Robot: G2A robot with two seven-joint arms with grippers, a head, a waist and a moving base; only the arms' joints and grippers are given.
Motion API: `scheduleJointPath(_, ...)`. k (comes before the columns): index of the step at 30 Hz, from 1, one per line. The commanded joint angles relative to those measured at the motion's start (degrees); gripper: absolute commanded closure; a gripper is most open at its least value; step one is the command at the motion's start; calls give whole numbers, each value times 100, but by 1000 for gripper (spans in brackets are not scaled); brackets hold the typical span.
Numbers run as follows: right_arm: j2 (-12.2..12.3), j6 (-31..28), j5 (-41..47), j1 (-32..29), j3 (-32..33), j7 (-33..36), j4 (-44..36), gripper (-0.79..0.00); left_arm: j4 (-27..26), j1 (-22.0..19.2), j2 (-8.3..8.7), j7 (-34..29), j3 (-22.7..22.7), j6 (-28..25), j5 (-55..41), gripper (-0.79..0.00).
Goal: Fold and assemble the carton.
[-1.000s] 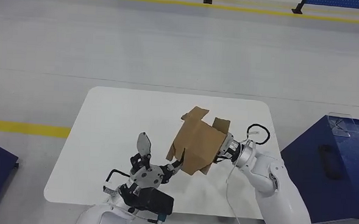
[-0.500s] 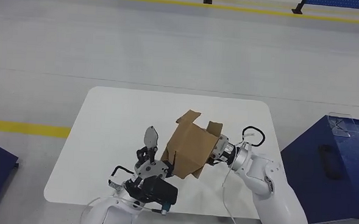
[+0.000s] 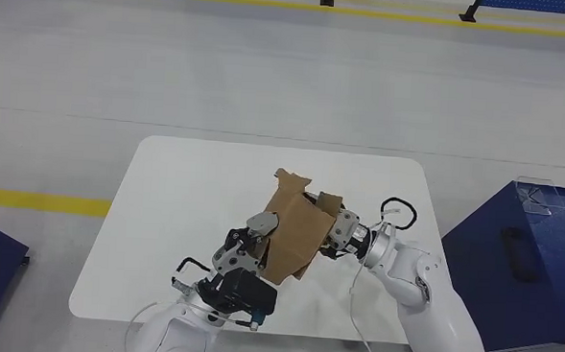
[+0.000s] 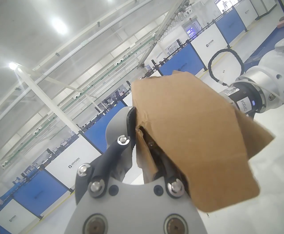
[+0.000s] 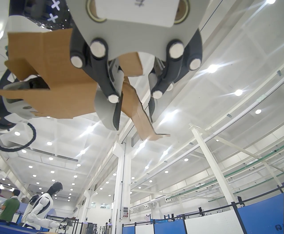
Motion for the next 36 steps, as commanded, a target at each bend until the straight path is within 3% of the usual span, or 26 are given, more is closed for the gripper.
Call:
scheduleJointPath(1,0,0,0,0,0,0,0,-785,0,0,0,0,0,0,0,0)
scheduleJointPath(8,2,-29,-33,-7,12,-5,11,-785,0,0,0,0,0,0,0,0)
scheduleJointPath(10,34,-76,-401,19,176,35,166,-785,0,0,0,0,0,0,0,0)
scheduleJointPath(14,132,369,-578,276,721,223,678,-785,-34,15,-12,-104,-1,-84,-213,0)
scheduleJointPath(20,360,1141,-1888,696,1706,1537,959,-785,-174,-278,-143,-1242,-112,-426,-1999,0)
scheduleJointPath(25,464,1299,-2672,945,1953,2951,1084,-785,-18,-562,-296,-1987,-204,-437,-4478,0)
scheduleJointPath(31,469,1310,-2722,958,1950,3054,1089,-785,412,-862,-450,-2540,-123,-580,-6865,0)
scheduleJointPath(36,469,1310,-2722,958,1950,3054,1089,-785,435,-872,-458,-2545,-115,-565,-6939,0)
